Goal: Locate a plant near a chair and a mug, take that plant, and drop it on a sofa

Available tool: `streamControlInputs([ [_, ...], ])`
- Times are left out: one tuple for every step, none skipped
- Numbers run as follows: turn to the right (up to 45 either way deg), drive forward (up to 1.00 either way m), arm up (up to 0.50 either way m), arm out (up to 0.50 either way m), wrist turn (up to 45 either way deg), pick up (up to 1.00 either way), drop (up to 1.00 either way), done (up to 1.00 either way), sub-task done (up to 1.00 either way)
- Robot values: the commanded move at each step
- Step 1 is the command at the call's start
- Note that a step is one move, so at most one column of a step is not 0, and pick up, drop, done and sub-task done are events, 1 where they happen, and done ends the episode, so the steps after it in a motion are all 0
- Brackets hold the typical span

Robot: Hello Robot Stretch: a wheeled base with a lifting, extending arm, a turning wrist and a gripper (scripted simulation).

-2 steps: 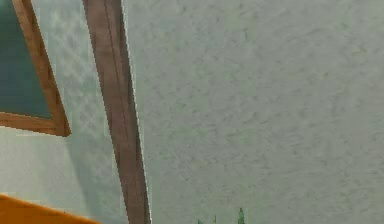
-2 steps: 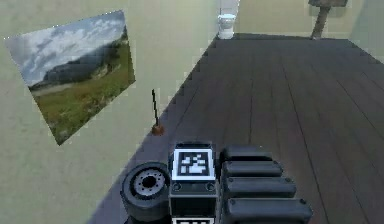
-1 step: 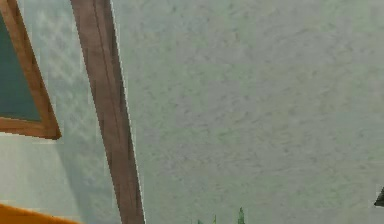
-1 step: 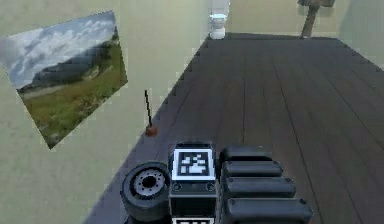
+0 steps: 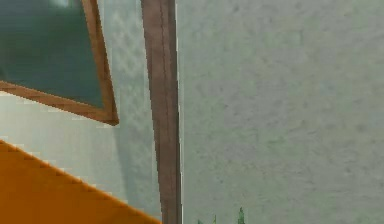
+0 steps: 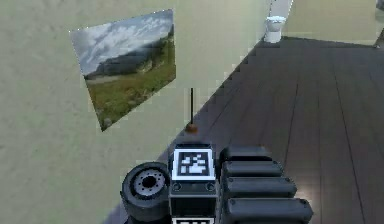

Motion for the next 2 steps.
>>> streamControlInputs([
  [0.0, 0.2, 0.0, 0.0, 0.0, 0.0, 0.0, 0.0, 0.0],
  [-45.0, 0.0, 0.0, 0.0, 0.0, 0.0, 0.0, 0.0, 0.0],
])
